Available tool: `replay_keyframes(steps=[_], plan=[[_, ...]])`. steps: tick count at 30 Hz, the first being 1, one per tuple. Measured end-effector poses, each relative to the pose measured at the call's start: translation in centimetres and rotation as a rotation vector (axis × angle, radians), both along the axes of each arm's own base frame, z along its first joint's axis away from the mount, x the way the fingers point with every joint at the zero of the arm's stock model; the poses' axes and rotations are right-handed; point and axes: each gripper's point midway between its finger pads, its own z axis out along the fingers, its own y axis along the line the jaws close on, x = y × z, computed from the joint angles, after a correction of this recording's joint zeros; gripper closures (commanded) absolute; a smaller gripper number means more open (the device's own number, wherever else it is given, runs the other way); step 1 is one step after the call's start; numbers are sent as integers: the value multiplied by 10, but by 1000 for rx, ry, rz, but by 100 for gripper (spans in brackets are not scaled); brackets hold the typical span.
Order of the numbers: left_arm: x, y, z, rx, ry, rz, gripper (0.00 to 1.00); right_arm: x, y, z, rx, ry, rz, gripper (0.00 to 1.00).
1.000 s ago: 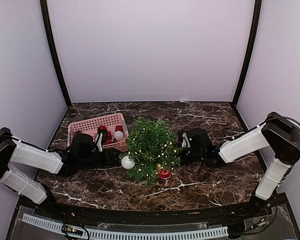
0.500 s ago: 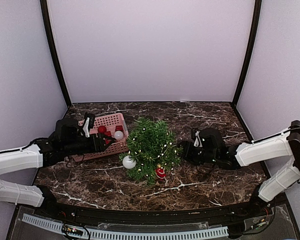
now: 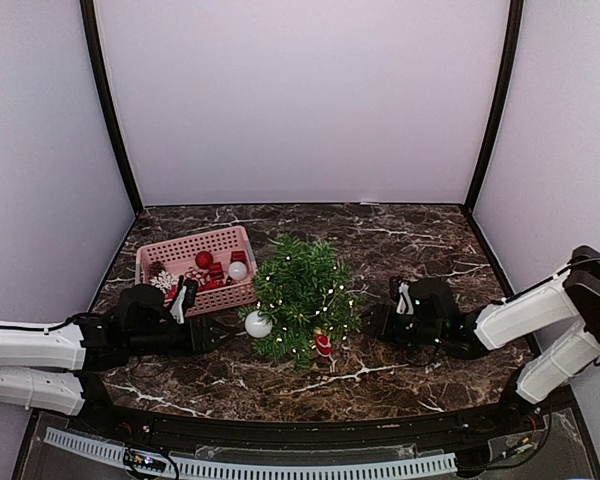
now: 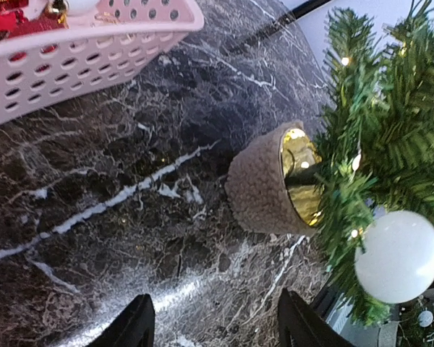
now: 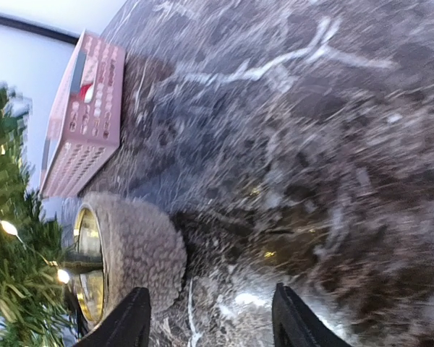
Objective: Decorate the small christmas tree
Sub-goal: Turn around the Christmas tree at the center of the board.
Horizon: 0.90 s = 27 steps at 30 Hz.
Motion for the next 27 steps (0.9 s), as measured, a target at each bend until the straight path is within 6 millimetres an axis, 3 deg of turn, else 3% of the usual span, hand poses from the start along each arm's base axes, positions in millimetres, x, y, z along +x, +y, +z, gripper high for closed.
replay_keyframes(steps=[7, 10, 18, 27], plan=[[-10, -22, -41, -5, 79, 0, 42, -19, 39, -18, 69, 34, 149, 50], [-11, -32, -47, -15, 83, -9, 43, -21, 49, -15, 110, 28, 180, 50], [-3, -48, -53, -64, 86, 1, 45, -18, 58, 2, 183, -5, 184, 48], [7, -79, -67, -113, 115, -45, 46, -15, 62, 7, 212, -11, 180, 56]])
